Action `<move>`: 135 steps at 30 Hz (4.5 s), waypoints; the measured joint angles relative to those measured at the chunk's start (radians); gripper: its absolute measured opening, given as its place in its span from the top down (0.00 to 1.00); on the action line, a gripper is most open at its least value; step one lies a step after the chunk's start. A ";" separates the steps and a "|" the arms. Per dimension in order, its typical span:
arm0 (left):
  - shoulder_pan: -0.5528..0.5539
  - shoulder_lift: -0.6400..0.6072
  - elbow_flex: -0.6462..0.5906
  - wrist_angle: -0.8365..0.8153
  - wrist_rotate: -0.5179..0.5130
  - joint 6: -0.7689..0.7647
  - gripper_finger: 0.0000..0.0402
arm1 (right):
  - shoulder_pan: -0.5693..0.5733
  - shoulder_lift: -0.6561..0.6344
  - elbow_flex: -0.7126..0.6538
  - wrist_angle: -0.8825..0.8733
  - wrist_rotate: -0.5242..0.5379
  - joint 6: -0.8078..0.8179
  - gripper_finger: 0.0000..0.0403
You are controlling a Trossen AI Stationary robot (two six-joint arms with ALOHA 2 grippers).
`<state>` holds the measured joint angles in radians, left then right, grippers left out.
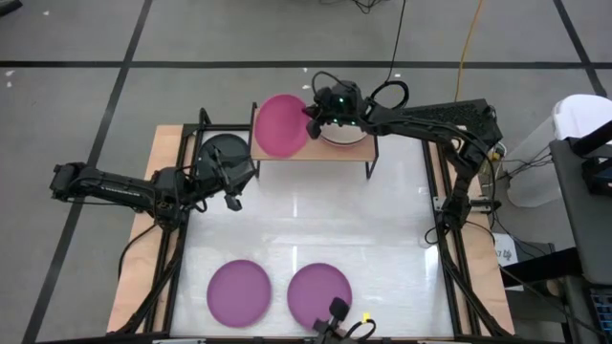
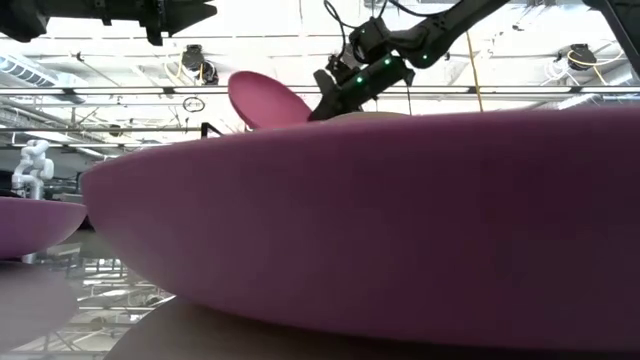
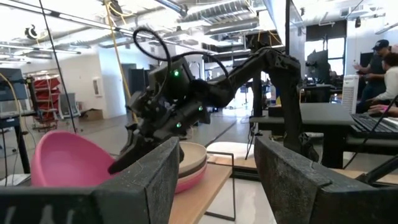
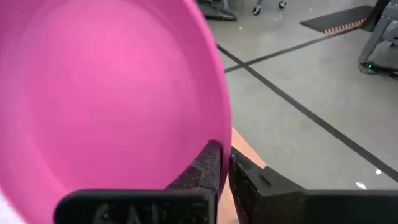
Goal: Place and stack plates onto a shelf
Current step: Put the pink plate on the shelf, then stack the black plate on top of the pink plate on the shelf
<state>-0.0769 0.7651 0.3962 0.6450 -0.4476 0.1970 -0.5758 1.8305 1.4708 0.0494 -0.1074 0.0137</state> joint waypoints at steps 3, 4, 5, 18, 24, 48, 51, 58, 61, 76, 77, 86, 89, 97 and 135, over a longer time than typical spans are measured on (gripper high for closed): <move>0.000 0.000 0.000 0.000 0.000 0.000 0.47 | 0.000 0.002 -0.002 -0.011 0.009 -0.013 0.94; 0.000 0.000 0.000 0.000 0.000 0.000 0.47 | 0.000 0.001 -0.002 -0.011 0.027 -0.021 0.92; 0.000 0.000 0.000 0.000 0.000 0.000 0.47 | 0.000 0.001 -0.002 -0.012 0.044 -0.030 0.91; 0.000 0.000 0.000 -0.037 0.000 -0.013 0.47 | 0.004 -0.020 -0.005 0.012 0.075 -0.029 0.77; 0.000 0.000 0.000 -0.072 0.000 0.002 0.47 | 0.043 -0.132 -0.005 0.049 -0.038 -0.091 0.78; 0.021 0.116 0.208 -1.044 -0.277 -0.454 0.47 | 0.546 -0.900 -0.847 0.403 -0.010 -0.181 0.78; 0.057 0.184 0.233 -1.150 -0.256 -0.551 0.47 | 0.603 -0.935 -0.898 0.415 0.070 -0.200 0.78; 0.177 0.327 0.238 -1.297 -0.145 -0.702 0.47 | 0.666 -0.933 -0.938 0.418 0.137 -0.219 0.78; 0.235 0.386 0.238 -1.341 -0.095 -0.717 0.47 | 0.675 -0.926 -0.949 0.414 0.137 -0.246 0.78; 0.475 0.528 0.238 -1.342 0.049 -0.538 0.47 | 0.676 -0.924 -0.949 0.414 0.140 -0.235 0.45; 0.483 0.536 0.238 -1.341 0.061 -0.529 0.47 | 0.676 -0.924 -0.949 0.414 0.140 -0.235 0.44; 0.519 0.604 0.238 -1.317 0.078 -0.493 0.47 | 0.676 -0.924 -0.949 0.414 0.140 -0.213 0.44; 0.541 0.641 0.238 -1.307 0.077 -0.487 0.47 | 0.676 -0.924 -0.949 0.413 0.140 -0.209 0.45; 0.554 0.692 0.240 -1.272 0.087 -0.468 0.74 | 0.676 -0.924 -0.949 0.414 0.139 -0.209 0.45; 0.362 0.149 0.562 -1.186 -0.142 -0.251 0.97 | 0.675 -0.924 -0.949 0.408 0.163 -0.172 0.45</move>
<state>0.2847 0.9146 0.9578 -0.5410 -0.5897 -0.0543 0.0996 0.9066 0.5217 0.4575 0.0555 -0.1585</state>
